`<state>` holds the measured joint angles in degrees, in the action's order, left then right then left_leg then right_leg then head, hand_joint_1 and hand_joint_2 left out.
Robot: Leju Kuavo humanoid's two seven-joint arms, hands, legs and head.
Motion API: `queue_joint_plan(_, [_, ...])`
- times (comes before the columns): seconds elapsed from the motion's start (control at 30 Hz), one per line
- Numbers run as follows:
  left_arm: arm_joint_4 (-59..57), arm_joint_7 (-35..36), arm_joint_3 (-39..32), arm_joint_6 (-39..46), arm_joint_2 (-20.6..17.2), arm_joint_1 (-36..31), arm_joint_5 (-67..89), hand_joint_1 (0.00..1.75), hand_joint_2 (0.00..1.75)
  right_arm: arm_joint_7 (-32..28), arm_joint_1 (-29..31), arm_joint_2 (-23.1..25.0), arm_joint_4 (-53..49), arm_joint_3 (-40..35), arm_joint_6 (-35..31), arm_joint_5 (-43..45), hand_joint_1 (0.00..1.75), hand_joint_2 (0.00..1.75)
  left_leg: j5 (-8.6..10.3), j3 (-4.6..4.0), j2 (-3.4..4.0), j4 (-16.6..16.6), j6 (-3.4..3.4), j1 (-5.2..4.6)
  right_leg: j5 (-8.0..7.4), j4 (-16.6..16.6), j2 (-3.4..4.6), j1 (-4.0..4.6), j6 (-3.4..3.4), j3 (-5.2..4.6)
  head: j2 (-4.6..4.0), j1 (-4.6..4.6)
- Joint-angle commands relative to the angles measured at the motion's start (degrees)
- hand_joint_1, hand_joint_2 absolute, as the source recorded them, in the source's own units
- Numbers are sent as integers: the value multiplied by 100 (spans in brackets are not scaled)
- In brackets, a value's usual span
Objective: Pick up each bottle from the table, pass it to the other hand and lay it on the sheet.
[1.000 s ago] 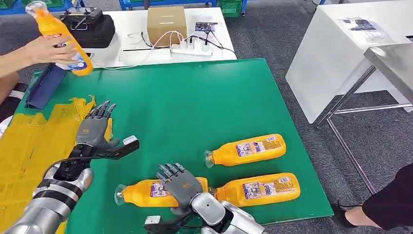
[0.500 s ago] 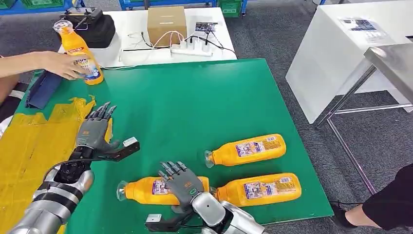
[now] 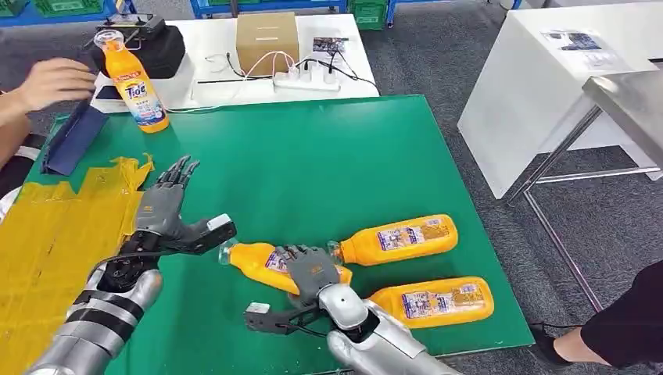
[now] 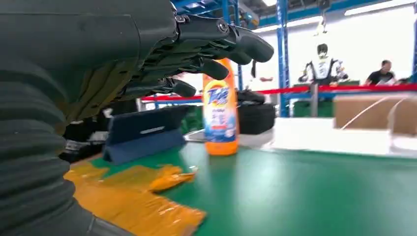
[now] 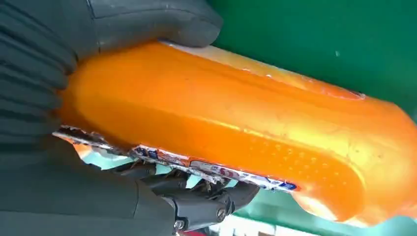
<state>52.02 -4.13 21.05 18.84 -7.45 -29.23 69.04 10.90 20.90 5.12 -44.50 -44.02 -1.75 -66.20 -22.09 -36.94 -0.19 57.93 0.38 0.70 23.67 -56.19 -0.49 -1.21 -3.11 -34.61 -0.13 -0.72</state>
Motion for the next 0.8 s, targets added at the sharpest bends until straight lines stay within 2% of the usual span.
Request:
queue_joint_plan(0.03, [74, -104, 221, -14, 239, -280, -163, 0, 175, -173, 105, 63, 1186, 623, 63, 282, 175, 175, 5, 12, -28, 1, 1, 4, 8, 2, -27, 5, 19, 19, 0, -2])
queue_joint_plan(0.2, [94, -166, 217, 17, 221, -263, -228, 0, 175, -230, 96, 93, 1197, 694, 80, 385, 175, 175, 10, 19, -17, -4, 0, 4, 8, 7, -16, 5, 20, 19, 0, -2])
queue_joint_plan(0.3, [196, -355, 345, 77, 268, -319, -426, 0, 175, -723, 96, 98, 1345, 1097, 192, 1058, 175, 175, 15, 21, -21, -3, 3, 6, 2, 7, -20, 7, 29, 24, 0, -2])
queue_joint_plan(0.37, [341, -367, 410, 62, 285, -283, -541, 0, 175, -767, 94, 113, 1383, 1293, -34, 1288, 175, 175, 21, 16, -36, -5, 6, 6, 0, 9, -34, 8, 35, 25, 0, 0])
queue_joint_plan(0.5, [415, -362, 439, 58, 263, -249, -549, 0, 175, -763, 109, 120, 1393, 1292, -28, 1297, 175, 175, 21, 33, -23, -7, 6, 6, -7, 15, -24, 8, 38, 35, 0, 0])
queue_joint_plan(0.7, [1088, -457, 331, 85, 190, 114, -1075, 0, 175, -810, -44, 149, 974, 1613, -463, 1631, 175, 175, 21, 46, -9, -6, 2, 5, -5, 13, -6, 7, 32, 41, 0, 0])
queue_joint_plan(0.8, [1552, -652, 134, -30, 242, 385, -1707, 0, 175, -1034, -242, 168, 518, 1845, -866, 1856, 175, 175, 20, 47, -7, -7, 2, 5, -5, 13, -3, 7, 33, 43, 0, -2])
